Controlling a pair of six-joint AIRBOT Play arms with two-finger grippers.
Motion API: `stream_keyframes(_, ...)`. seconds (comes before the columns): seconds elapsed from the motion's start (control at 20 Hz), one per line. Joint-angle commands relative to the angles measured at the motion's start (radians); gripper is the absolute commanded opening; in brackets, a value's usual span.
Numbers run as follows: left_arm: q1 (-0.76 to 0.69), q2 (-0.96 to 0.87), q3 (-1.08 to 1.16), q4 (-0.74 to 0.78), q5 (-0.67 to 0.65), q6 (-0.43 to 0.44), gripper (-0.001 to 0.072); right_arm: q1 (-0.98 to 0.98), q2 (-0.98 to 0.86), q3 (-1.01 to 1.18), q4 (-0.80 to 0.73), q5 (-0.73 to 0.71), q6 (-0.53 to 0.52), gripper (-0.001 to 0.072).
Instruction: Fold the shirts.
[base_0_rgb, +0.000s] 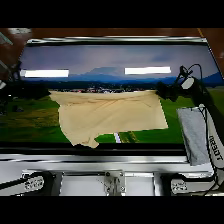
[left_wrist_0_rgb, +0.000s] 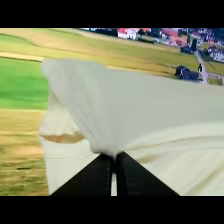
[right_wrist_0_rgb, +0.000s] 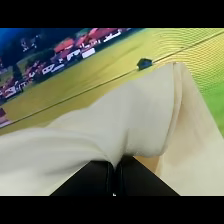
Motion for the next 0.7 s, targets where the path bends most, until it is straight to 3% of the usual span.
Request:
stream_keyframes(0.0,-0.055,-0.126,-0.002,-0.024,-0.013,-0.12,0.0329,-0.009,-0.037,0.023,0.066,0.023,-0.025,0.018)
stream_keyframes(0.05,-0.046,-0.122,-0.001,-0.024,-0.034,-0.126,0.0479,-0.026,-0.025,0.051,0.056,0.09,-0.08,0.0568)
stream_keyframes(0.1,-0.03,-0.112,0.001,-0.023,-0.074,-0.125,0.0526,-0.048,-0.013,0.08,0.034,0.168,-0.151,0.0687)
stream_keyframes(0.25,0.062,-0.057,0.003,0.031,-0.301,-0.063,0.0525,-0.155,0.031,0.165,-0.163,0.496,-0.193,0.0681)
stream_keyframes(0.35,0.104,0.017,-0.064,0.061,-0.389,-0.011,0.0525,-0.25,0.057,0.152,-0.238,0.676,-0.221,0.0603)
stream_keyframes(0.45,0.138,0.099,-0.209,0.06,-0.369,-0.009,0.0542,-0.333,0.07,0.079,-0.193,0.737,-0.241,0.0604)
stream_keyframes(0.55,0.145,0.147,-0.371,0.043,-0.307,-0.005,0.0718,-0.385,0.072,-0.024,-0.092,0.732,-0.268,0.0631)
stream_keyframes(0.65,0.136,0.15,-0.488,0.017,-0.242,-0.004,0.0718,-0.391,0.072,-0.108,0.014,0.682,-0.307,0.0631)
